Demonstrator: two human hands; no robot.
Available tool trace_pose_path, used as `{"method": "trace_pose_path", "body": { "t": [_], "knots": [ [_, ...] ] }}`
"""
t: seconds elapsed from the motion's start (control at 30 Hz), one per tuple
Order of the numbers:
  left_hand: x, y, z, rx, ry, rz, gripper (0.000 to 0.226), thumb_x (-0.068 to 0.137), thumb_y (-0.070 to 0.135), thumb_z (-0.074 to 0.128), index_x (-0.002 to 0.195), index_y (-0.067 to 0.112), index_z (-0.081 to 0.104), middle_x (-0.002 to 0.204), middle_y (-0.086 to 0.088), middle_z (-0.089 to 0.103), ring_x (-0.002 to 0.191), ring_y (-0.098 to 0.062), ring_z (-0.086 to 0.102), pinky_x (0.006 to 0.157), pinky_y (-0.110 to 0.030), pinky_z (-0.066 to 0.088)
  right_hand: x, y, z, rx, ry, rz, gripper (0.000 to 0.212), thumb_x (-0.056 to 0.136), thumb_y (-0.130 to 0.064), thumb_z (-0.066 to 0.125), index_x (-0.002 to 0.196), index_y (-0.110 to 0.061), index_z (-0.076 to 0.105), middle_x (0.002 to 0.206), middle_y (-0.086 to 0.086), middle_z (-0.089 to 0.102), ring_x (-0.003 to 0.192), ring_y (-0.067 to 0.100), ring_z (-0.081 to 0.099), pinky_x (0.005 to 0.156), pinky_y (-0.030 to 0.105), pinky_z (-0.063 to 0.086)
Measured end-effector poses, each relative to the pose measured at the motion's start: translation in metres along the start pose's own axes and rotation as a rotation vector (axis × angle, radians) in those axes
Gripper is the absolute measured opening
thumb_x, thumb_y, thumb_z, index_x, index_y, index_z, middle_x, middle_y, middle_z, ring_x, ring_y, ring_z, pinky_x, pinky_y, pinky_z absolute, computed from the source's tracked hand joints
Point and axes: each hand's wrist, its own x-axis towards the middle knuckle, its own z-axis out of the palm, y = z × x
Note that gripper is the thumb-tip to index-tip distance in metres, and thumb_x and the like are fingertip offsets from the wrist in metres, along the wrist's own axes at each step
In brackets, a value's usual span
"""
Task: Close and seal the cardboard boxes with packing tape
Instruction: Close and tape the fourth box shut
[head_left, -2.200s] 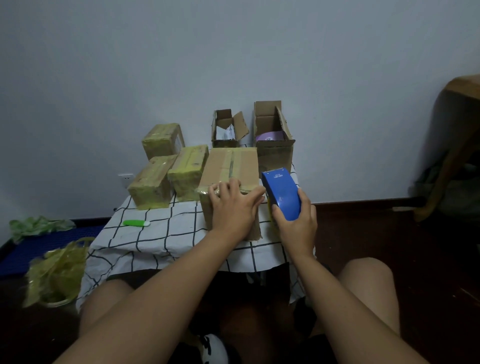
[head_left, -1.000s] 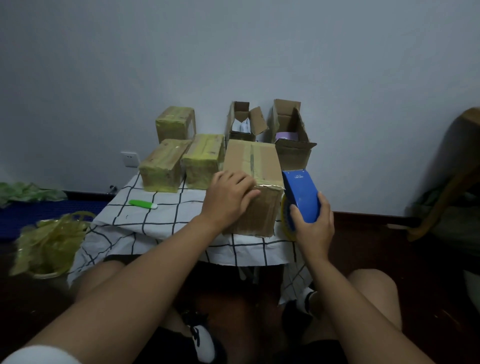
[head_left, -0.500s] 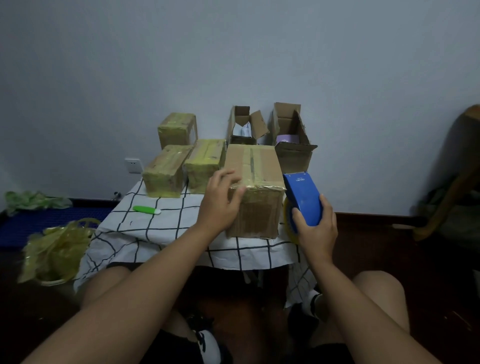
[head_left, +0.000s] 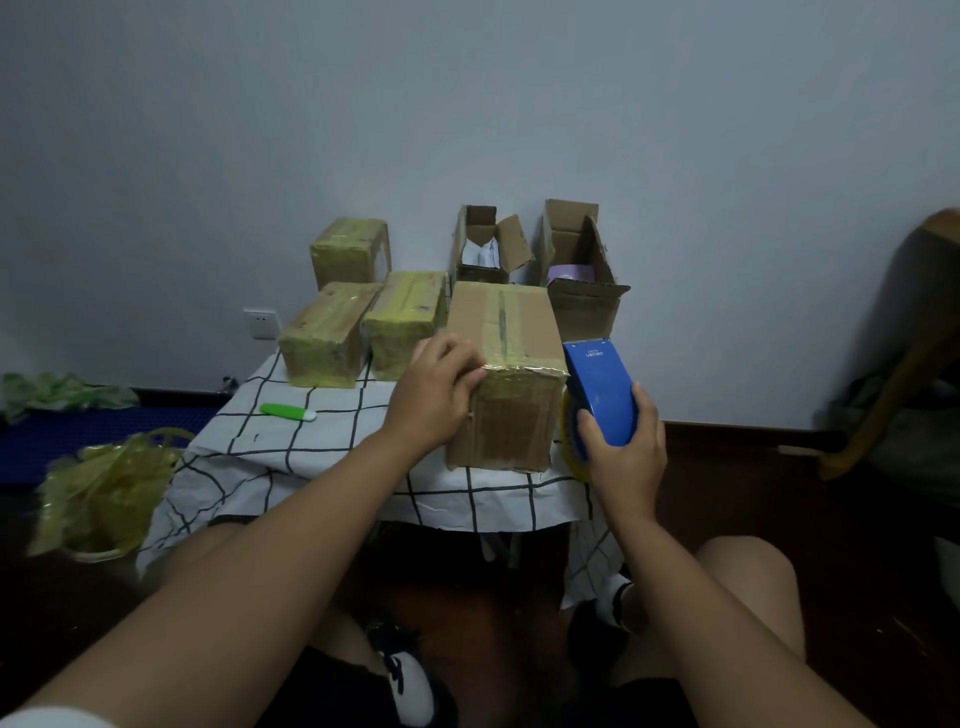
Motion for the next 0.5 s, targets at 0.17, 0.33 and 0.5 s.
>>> {"method": "trace_pose_path", "body": {
  "t": [0.17, 0.33, 0.5],
  "knots": [
    [-0.006, -0.005, -0.012, -0.08, -0.107, -0.001, 0.028, 0.093, 0.014, 0.062, 0.122, 0.015, 0.061, 0.129, -0.001, 0.056, 0.126, -0.015, 0.045, 0.097, -0.025, 0.037, -0.002, -0.001, -0.001, 0.001, 0.005, -0.008, 0.069, 0.087, -0.029, 0.074, 0.147, -0.024, 0.04, 0.137, 0.005, 0.045, 0.107, 0.008, 0.043, 0.084, 0.025, 0.039],
    [-0.004, -0.002, -0.014, -0.102, -0.088, -0.112, 0.035, 0.092, 0.016, 0.065, 0.125, 0.015, 0.058, 0.126, 0.0, 0.06, 0.117, -0.019, 0.055, 0.093, -0.031, 0.046, -0.001, 0.0, 0.001, -0.004, 0.008, -0.01, 0.068, 0.087, -0.03, 0.074, 0.146, -0.025, 0.04, 0.137, 0.006, 0.045, 0.108, 0.009, 0.043, 0.085, 0.028, 0.04],
    [-0.015, 0.001, -0.012, -0.358, -0.012, -0.324, 0.051, 0.092, 0.017, 0.067, 0.137, 0.018, 0.044, 0.129, 0.012, 0.051, 0.119, -0.002, 0.049, 0.099, -0.019, 0.04, -0.002, 0.0, 0.0, 0.003, 0.006, -0.011, 0.068, 0.087, -0.03, 0.074, 0.147, -0.025, 0.04, 0.138, 0.005, 0.045, 0.11, 0.01, 0.044, 0.086, 0.028, 0.04]
  ]
}}
